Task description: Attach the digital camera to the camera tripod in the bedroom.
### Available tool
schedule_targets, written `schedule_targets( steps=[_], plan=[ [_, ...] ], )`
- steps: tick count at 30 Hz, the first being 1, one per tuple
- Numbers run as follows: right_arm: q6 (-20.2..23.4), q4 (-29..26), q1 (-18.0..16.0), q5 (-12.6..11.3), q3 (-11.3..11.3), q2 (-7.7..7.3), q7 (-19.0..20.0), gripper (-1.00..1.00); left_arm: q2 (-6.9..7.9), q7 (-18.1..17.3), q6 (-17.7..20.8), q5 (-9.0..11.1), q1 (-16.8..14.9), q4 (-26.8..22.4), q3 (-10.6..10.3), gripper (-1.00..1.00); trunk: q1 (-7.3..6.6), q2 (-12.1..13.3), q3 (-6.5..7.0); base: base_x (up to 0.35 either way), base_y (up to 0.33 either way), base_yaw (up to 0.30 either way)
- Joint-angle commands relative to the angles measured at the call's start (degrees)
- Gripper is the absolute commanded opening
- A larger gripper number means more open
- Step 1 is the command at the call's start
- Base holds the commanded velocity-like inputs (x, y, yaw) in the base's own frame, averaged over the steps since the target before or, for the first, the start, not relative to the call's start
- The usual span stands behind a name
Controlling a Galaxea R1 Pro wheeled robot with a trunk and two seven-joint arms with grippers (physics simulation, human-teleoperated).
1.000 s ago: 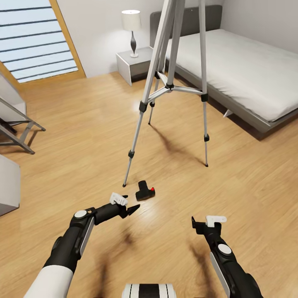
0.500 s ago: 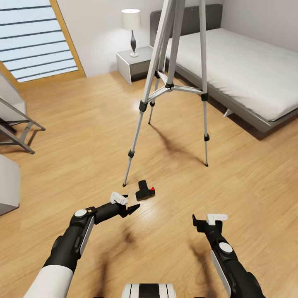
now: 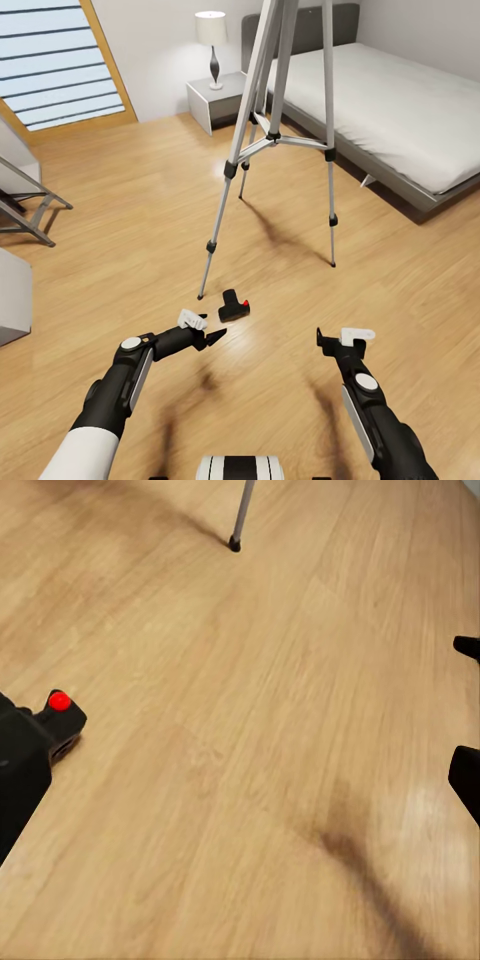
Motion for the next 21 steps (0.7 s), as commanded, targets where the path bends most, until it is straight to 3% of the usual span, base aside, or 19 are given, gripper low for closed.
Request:
schedule_targets(
  steps=[1, 21],
  plan=[
    [0.8, -0.2, -0.3, 0.1, 0.1, -0.03, -0.3, 1.0, -0.1, -0.4, 0.6, -0.3, 0.0, -0.1, 0.1, 1.0, -0.01, 0.0, -0.06, 0.0, 0.0, 0.0],
    [2.7, -0.4, -3.3, 0.0, 0.1, -0.12, -0.7, 1.0, -0.33, 0.9, 2.2, -0.2, 0.0, -0.2, -0.5, 1.0, -0.01, 0.0, -1.62, 0.0, 0.0, 0.0]
  ],
)
